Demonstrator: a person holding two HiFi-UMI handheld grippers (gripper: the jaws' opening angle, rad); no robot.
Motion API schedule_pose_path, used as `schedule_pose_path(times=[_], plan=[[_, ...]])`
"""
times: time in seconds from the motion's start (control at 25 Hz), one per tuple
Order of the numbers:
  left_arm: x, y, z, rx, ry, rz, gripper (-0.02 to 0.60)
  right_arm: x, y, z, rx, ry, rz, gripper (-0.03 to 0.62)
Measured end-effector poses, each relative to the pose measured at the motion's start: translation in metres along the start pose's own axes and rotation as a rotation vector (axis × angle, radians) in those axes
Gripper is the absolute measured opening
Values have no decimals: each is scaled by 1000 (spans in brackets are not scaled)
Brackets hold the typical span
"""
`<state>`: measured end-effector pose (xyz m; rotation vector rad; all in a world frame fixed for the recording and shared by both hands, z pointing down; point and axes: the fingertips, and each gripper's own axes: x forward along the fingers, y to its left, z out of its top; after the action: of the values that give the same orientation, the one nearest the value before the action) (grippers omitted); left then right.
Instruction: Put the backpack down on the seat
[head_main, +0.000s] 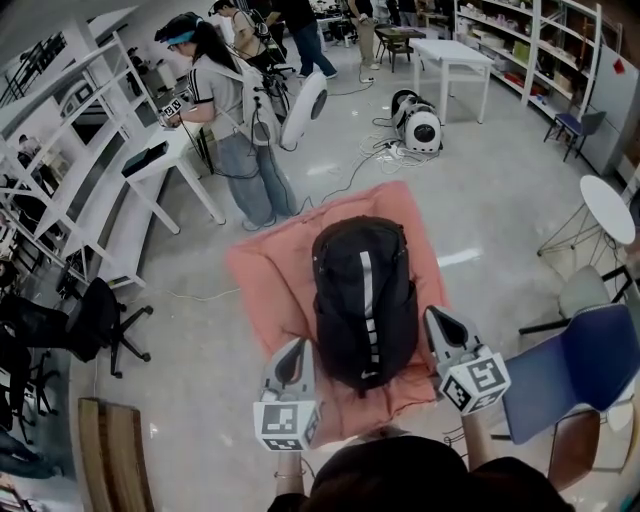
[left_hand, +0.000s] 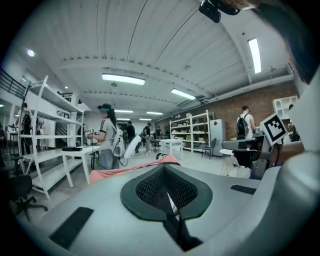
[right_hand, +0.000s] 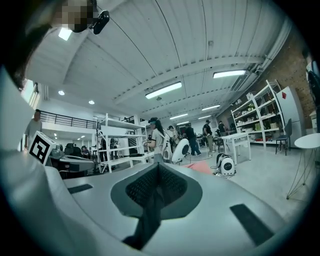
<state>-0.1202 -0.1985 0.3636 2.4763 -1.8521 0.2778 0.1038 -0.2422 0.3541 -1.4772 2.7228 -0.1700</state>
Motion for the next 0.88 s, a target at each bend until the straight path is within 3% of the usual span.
schedule_pose_path(times=[0.88], plan=[[-7,17,9,-27,-39,75,14,-2,-7,5,-4,-18,-14,12]])
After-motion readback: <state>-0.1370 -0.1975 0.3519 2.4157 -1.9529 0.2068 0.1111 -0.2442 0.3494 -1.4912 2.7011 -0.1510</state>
